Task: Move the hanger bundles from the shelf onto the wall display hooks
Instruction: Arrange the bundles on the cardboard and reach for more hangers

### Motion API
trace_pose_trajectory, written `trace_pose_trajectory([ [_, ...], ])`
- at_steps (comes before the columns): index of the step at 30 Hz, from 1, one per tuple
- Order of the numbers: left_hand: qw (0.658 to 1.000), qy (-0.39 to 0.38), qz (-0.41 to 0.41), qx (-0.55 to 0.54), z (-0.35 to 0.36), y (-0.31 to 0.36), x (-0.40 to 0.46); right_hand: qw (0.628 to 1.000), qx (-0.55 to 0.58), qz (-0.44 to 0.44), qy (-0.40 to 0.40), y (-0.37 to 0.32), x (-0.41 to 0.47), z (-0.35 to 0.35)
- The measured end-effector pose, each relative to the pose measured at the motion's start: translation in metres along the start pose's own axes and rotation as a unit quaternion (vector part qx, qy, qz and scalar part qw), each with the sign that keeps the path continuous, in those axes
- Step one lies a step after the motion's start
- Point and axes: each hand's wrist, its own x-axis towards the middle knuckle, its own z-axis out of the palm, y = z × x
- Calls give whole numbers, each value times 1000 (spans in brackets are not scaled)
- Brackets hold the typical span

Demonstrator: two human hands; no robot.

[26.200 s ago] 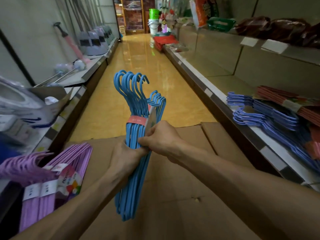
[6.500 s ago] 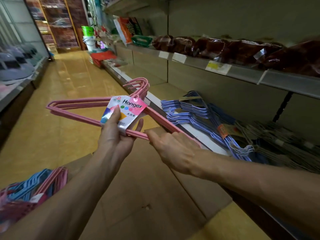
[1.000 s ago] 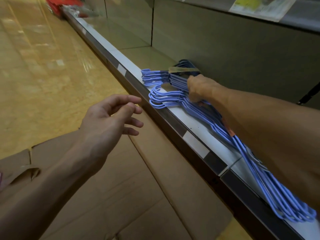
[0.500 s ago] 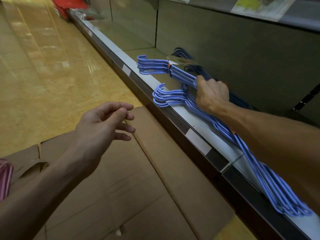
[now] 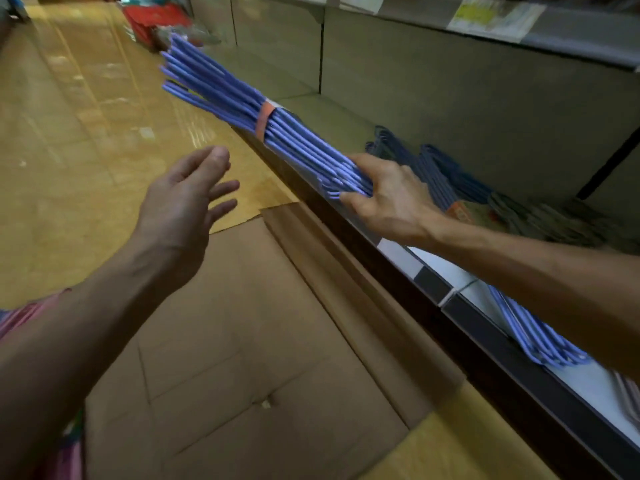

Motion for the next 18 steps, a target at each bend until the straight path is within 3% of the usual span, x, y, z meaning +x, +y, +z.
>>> trace_pose_trajectory([
  [8,1000,0,16,-16,-22,57,-33,987,148,-64,-27,-33,-51,6],
  [18,986,82,144,-24,-36,94,-59,913,387,-44,-121,-69,-113,23],
])
